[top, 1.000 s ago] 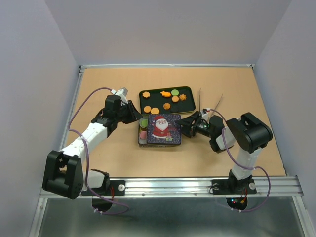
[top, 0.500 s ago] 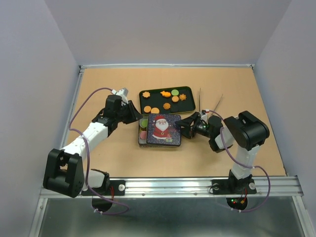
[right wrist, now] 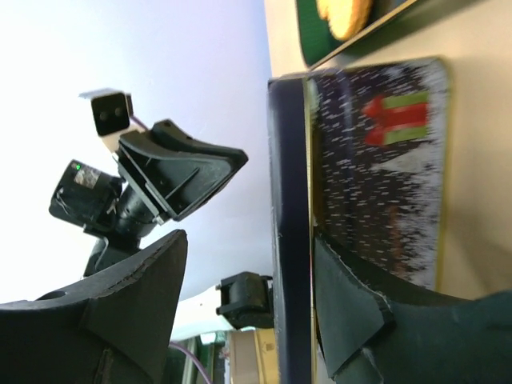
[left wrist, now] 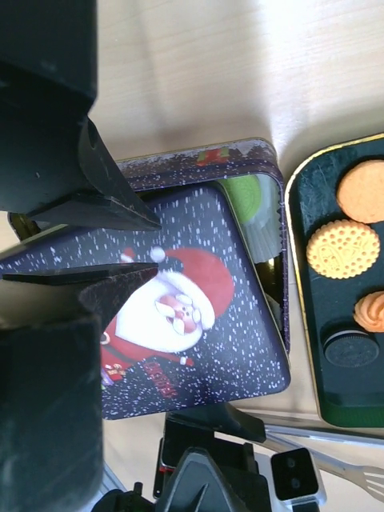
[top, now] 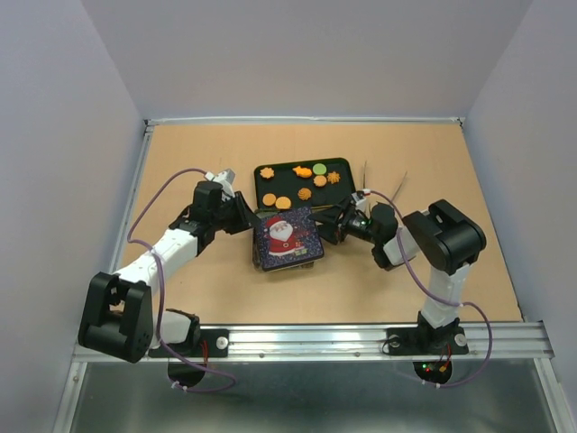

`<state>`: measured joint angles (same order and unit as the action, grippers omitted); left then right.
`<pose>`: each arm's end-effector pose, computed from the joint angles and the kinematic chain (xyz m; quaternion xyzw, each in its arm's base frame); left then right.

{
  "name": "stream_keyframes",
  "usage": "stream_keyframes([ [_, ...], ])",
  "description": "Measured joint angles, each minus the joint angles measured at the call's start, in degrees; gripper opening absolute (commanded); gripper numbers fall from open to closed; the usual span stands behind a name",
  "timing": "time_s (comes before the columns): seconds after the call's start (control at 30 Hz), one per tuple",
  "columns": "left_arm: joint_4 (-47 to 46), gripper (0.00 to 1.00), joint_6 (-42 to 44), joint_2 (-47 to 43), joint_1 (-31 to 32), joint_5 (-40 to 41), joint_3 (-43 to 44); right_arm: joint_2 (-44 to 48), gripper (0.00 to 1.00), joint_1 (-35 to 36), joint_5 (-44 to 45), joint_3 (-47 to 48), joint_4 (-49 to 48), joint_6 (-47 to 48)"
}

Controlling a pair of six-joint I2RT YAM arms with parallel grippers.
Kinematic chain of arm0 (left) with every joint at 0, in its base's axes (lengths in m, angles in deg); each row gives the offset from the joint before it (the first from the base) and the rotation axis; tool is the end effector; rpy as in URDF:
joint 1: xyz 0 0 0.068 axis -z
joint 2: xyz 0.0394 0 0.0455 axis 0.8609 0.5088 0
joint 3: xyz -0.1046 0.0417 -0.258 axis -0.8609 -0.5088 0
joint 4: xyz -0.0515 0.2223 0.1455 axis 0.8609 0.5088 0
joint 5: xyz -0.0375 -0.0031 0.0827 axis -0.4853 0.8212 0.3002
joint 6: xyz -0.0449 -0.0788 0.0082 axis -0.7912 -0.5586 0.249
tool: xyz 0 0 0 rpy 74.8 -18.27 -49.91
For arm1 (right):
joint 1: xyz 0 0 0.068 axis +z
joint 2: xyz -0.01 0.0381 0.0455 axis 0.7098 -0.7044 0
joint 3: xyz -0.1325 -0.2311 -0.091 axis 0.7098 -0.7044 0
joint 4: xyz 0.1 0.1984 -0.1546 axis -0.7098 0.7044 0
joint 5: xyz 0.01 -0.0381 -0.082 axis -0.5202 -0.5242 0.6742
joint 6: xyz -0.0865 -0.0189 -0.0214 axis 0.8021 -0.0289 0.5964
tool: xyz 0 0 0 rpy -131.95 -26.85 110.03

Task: Pack the cookies

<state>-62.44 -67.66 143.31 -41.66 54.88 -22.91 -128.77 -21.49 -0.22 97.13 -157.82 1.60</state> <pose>0.2888 -0.1217 0.2060 -0.0123 0.8623 -0.3362 0.3784 0.2991 0.1843 0.1136 0.1937 0.7114 0.6540 0.1694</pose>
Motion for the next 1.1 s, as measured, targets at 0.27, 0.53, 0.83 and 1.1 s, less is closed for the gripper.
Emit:
stream_keyframes([
  [0.27,0.4,0.33,-0.2,-2.3,-0.3,-0.1,-1.0,-0.8,0.65,4.0,0.8,1.1,-0.1,0.7],
  [0.53,3.0,0.33,-0.4,-6.3,-0.6,0.3,-1.8,-0.9,0.68,4.1,0.9,0.8,-0.5,1.6],
  [0.83,5.3,0.33,-0.4,-7.3,-0.6,0.5,-1.6,0.6,0.73,4.1,0.8,-2.5,-3.1,3.5],
  [1.1,6.3,0.33,-0.4,-7.3,-0.6,0.6,-0.6,5.5,0.73,4.0,0.8,-3.6,-0.6,10.0],
])
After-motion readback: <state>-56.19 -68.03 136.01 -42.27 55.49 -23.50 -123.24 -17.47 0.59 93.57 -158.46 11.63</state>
